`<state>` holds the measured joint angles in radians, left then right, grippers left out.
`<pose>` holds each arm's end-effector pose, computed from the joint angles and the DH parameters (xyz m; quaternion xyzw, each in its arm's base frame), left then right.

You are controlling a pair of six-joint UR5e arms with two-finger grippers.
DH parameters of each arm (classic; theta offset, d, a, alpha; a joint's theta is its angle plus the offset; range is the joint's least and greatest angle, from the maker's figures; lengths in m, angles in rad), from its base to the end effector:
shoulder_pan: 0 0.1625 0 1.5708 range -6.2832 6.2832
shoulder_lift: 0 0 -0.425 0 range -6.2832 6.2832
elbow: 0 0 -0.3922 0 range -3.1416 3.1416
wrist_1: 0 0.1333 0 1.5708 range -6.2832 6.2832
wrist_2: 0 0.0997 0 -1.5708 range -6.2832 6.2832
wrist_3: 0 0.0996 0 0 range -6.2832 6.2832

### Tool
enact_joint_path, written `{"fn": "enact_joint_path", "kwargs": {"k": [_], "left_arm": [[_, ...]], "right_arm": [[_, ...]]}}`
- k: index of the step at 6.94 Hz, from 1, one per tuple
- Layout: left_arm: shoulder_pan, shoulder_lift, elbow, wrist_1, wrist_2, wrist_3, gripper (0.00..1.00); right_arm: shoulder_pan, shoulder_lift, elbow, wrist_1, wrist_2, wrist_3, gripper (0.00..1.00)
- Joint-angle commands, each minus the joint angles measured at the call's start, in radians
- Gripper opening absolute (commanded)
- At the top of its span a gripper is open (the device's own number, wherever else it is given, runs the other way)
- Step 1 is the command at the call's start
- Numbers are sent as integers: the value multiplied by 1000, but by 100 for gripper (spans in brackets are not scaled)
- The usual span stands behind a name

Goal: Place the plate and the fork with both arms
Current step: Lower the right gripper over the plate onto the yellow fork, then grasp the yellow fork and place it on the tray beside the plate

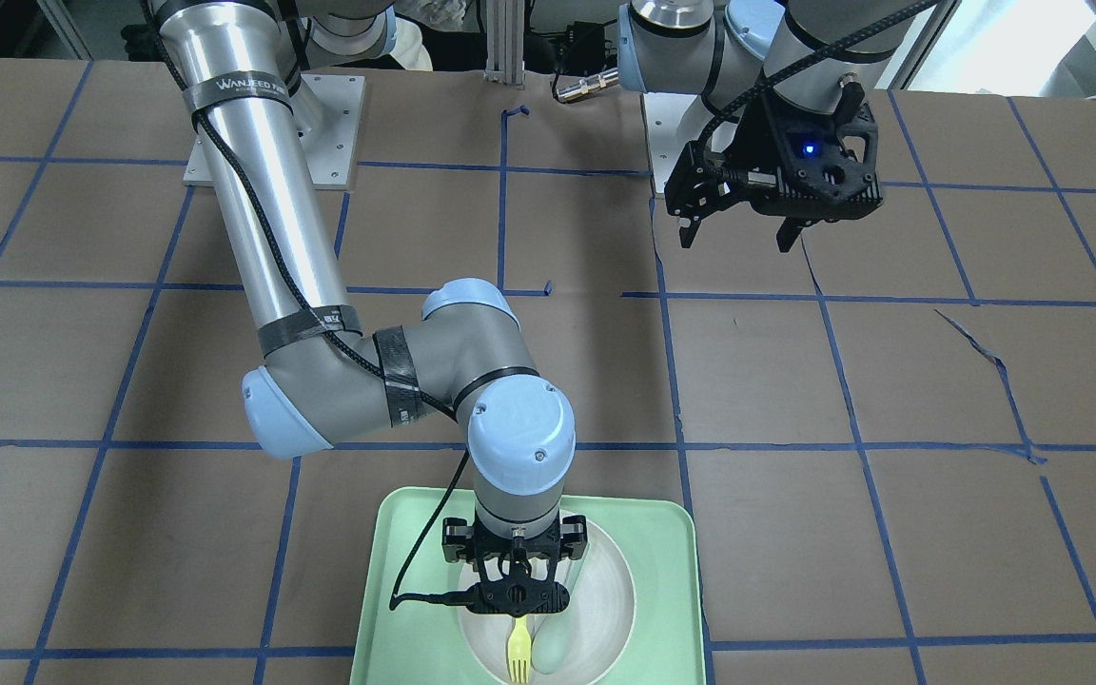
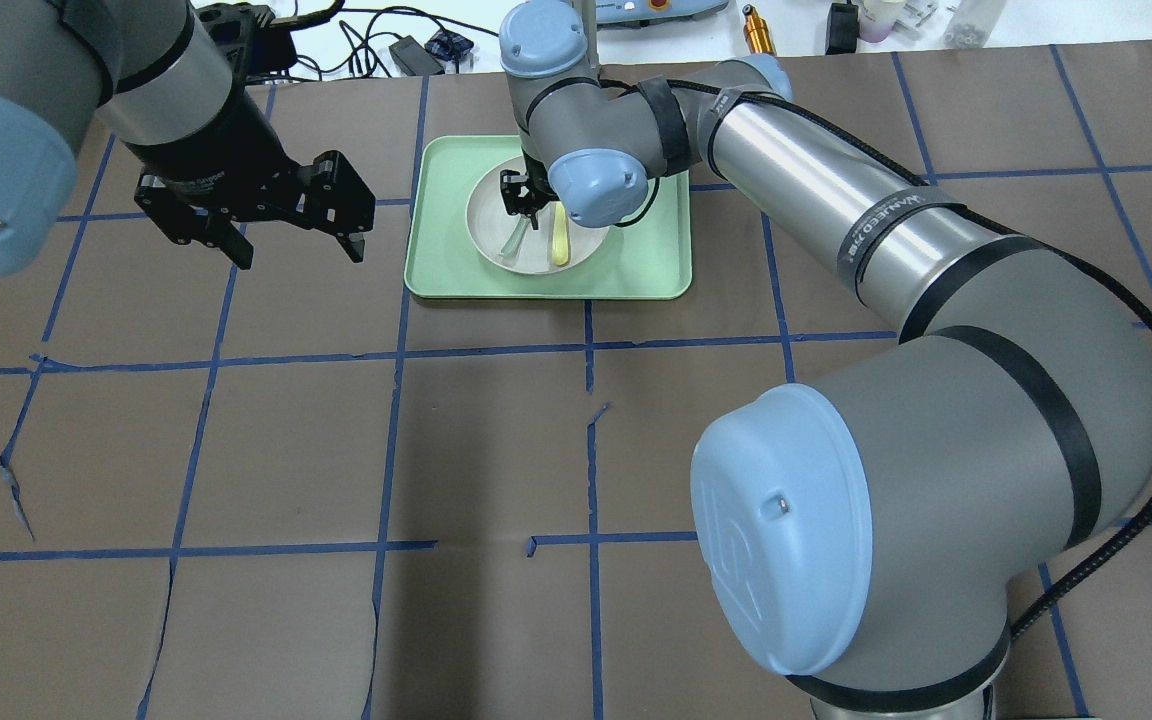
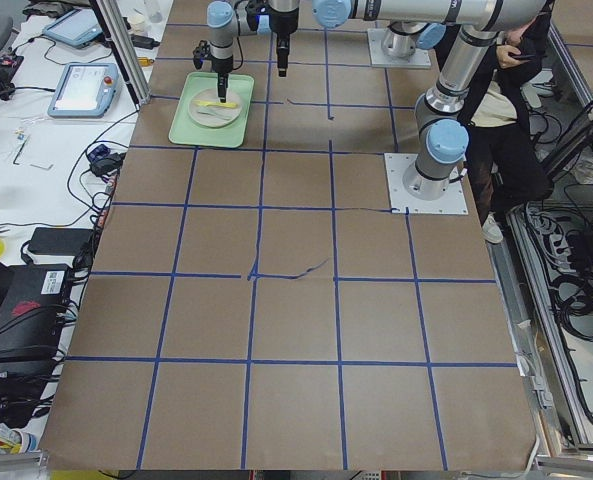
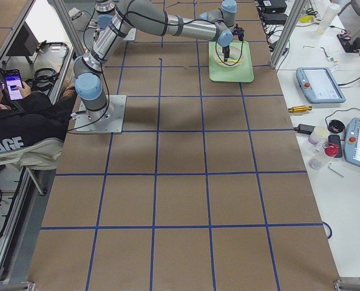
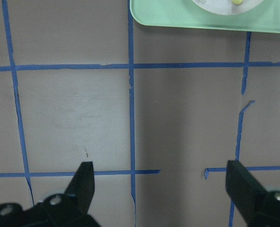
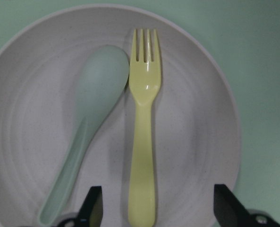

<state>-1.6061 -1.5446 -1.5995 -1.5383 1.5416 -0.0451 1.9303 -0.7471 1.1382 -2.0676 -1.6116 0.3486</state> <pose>-0.1532 -0.4786 0.4898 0.0047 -0.9998 0.0144 0.0152 0.3968 -0.6884 0.2133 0.0044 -0.9984 0.0566 0.0008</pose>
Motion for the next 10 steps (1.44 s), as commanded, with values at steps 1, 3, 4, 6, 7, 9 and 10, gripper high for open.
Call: {"fn": "enact_joint_path", "kwargs": {"k": [1,3,4,6,7,9,10], "left_arm": [[0,-2,1,1,0,-4,100],[0,-2,1,1,0,-5,100],[0,-2,1,1,-1,-5,100],[0,-2,1,0,-1,-5,100],[0,-2,1,0,-1,-5,100],[0,-2,1,1,-1,-5,100],[0,-2,1,1,-1,-5,100]], "right_arm": [[4,23,31,-90,38,-3,76],[4,28,49,-91,36,-11,51],[4,23,48,-89,33,-13,39],[4,22,49,-89,22,-11,15],[4,22,48,-89,22,-11,15],[3,-20,48,-77,22,-26,14],[-16,-90,63,-33,21,-74,15]]}}
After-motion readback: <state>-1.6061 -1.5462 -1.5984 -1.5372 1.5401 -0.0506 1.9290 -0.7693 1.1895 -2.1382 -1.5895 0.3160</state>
